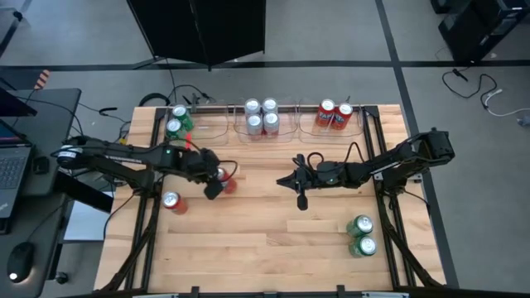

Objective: Sort soda cans
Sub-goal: Put the red soda can into the top right transparent bin

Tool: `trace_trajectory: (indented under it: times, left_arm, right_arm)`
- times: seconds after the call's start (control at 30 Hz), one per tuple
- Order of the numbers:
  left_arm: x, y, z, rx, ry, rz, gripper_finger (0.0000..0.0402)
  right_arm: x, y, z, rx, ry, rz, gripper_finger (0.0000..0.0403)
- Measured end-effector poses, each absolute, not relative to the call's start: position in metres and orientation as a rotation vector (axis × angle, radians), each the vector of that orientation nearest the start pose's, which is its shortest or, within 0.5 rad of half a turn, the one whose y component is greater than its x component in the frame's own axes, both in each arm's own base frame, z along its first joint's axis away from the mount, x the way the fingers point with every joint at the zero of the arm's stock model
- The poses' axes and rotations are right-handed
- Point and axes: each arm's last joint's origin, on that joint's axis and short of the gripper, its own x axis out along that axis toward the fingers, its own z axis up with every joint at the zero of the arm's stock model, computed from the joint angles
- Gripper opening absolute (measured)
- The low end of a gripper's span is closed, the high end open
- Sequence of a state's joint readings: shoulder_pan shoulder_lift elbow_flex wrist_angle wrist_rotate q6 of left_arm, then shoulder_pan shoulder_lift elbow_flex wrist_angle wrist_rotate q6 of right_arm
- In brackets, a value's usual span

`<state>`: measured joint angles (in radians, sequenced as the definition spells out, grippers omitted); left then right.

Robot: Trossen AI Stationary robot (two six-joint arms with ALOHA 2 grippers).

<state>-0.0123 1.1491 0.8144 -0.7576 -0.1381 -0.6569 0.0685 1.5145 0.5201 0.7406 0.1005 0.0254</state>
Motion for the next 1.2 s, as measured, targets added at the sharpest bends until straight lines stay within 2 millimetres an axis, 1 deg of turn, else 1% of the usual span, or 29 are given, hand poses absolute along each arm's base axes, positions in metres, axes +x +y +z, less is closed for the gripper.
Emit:
trace_trajectory:
  times: [0.13, 0.23, 0.47, 0.63, 0.8, 0.9, 1.0, 1.1, 1.2]
  left_arm:
    - [0.233, 0.005, 0.224, -0.446, 0.967, 0.403, 0.0273]
    - [0.255, 0.007, 0.222, -0.384, 0.969, 0.353, 0.0273]
    - [0.310, 0.009, 0.229, -0.198, 0.992, 0.253, 0.0273]
    - [0.346, 0.010, 0.233, -0.090, 1.041, 0.197, 0.0273]
    - [0.375, 0.011, 0.234, -0.012, 1.062, 0.153, 0.0273]
    - [0.388, 0.010, 0.236, -0.002, 1.058, 0.127, 0.0274]
    - [0.396, 0.010, 0.238, -0.001, 1.049, 0.094, 0.0279]
    - [0.398, 0.009, 0.240, -0.001, 1.043, 0.087, 0.0287]
    - [0.397, 0.010, 0.240, -0.001, 1.043, 0.088, 0.0297]
  right_arm:
    - [0.281, 0.016, 0.172, 0.001, 0.248, -0.035, 0.0015]
    - [0.279, 0.016, 0.175, 0.000, 0.257, -0.040, 0.0023]
    - [0.268, 0.014, 0.185, -0.008, 0.299, -0.101, 0.0054]
    - [0.266, 0.014, 0.185, -0.012, 0.327, -0.115, 0.0077]
    - [0.266, 0.014, 0.184, -0.011, 0.334, -0.115, 0.0101]
    - [0.266, 0.015, 0.183, -0.002, 0.339, -0.113, 0.0119]
    - [0.267, 0.016, 0.180, 0.012, 0.349, -0.114, 0.0143]
    - [0.268, 0.016, 0.179, 0.031, 0.345, -0.121, 0.0175]
    - [0.269, 0.015, 0.179, 0.037, 0.333, -0.141, 0.0217]
